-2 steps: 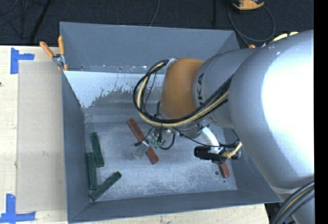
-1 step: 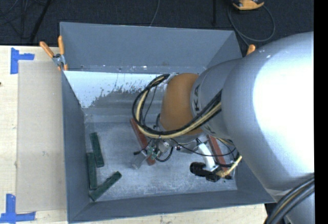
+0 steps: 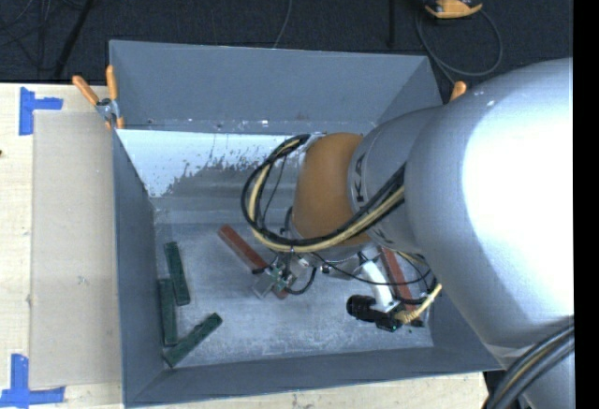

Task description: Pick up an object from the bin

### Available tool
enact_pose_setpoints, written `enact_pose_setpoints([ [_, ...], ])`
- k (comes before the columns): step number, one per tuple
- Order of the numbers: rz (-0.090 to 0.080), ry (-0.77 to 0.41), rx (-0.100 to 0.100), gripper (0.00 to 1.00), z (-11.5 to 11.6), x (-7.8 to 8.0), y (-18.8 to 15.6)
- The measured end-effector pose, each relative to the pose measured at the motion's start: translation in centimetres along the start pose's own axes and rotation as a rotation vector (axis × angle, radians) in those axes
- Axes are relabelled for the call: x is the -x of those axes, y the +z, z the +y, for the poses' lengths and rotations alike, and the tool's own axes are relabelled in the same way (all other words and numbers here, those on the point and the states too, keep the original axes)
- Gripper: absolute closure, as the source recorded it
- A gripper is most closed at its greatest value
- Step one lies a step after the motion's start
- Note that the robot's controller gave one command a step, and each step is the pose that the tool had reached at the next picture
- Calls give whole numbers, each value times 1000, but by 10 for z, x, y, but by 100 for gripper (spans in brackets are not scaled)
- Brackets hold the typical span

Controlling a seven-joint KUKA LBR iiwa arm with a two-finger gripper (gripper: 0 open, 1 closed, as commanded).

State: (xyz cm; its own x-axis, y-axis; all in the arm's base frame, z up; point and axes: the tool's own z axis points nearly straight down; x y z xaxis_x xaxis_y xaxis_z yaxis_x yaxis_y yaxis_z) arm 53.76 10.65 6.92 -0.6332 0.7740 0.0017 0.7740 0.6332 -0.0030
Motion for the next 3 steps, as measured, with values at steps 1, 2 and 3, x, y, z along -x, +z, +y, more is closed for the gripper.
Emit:
enact_pose_setpoints([
  [1,1,361,-2,100,-48,14,0],
  [2,0,346,1,100,-14,-49,-13],
  [3,-2,338,1,100,-50,-17,-53],
])
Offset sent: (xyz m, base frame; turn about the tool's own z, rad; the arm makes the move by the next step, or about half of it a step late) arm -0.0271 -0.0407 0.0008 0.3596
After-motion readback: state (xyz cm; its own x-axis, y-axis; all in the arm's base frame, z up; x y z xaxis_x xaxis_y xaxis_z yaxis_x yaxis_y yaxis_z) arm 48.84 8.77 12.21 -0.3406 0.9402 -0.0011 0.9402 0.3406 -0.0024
